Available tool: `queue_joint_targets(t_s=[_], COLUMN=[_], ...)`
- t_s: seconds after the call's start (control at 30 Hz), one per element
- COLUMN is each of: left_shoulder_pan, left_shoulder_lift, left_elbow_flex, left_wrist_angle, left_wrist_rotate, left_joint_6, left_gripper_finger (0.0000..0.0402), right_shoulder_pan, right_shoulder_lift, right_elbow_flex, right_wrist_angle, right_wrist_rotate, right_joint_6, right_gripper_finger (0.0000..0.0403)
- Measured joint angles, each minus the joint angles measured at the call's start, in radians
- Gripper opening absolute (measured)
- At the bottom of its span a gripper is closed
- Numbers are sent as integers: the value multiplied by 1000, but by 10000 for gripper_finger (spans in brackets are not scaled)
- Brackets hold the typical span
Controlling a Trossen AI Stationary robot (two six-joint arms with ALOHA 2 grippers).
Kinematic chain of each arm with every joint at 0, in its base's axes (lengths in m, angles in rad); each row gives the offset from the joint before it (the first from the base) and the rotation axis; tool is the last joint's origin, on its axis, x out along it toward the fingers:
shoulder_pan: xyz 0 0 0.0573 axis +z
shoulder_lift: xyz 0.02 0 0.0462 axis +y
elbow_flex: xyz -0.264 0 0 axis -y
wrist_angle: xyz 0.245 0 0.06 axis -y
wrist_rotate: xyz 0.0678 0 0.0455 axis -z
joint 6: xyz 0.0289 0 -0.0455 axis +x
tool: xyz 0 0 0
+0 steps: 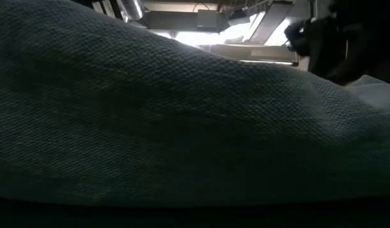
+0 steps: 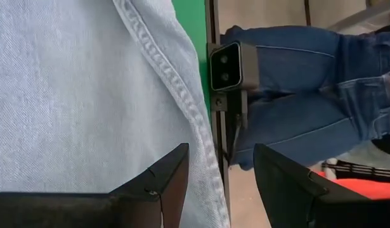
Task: Fold Laundry from Bin
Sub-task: Fold the light blue pants
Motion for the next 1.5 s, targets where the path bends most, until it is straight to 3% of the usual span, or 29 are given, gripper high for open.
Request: queue_joint_targets(t_s=[0.23,0.37,0.5,0.6,0.67,0.83,1.0,1.1,1.37,1.5], left_shoulder_pan=[-41,-63,-88,-108,-118,-132,-120,-96,-18,-8], left_shoulder_lift=[0,0,0,0,0,0,0,0,-7,-7], left_elbow_flex=[0,0,0,0,0,0,0,0,0,0], left_wrist_angle=[0,0,-1,-7,-16,-43,-18,-19,-40,-153], left_wrist_rotate=[-9,49,101,102,94,40,4,1,115,108], left_joint_6=[-7,-19,-91,-128,-134,-139,-139,-139,-139,-140], left_gripper_finger=[169,169,169,169,169,169,169,169,169,169], right_shoulder_pan=[-28,-46,-45,-44,-43,-43,-43,-43,-43,-43], right_shoulder_lift=[111,139,144,144,144,143,143,143,143,143], right_elbow_flex=[0,0,0,0,0,0,0,0,0,0], right_wrist_angle=[-4,-21,-43,-42,-43,-49,-59,-65,-84,-84], right_wrist_rotate=[-4,-27,-30,-31,-31,-51,-66,-73,-80,-80], right_joint_6=[-2,7,8,7,6,10,9,12,13,14], right_gripper_finger=[150,138,87,27,11,29,7,14,6,12])
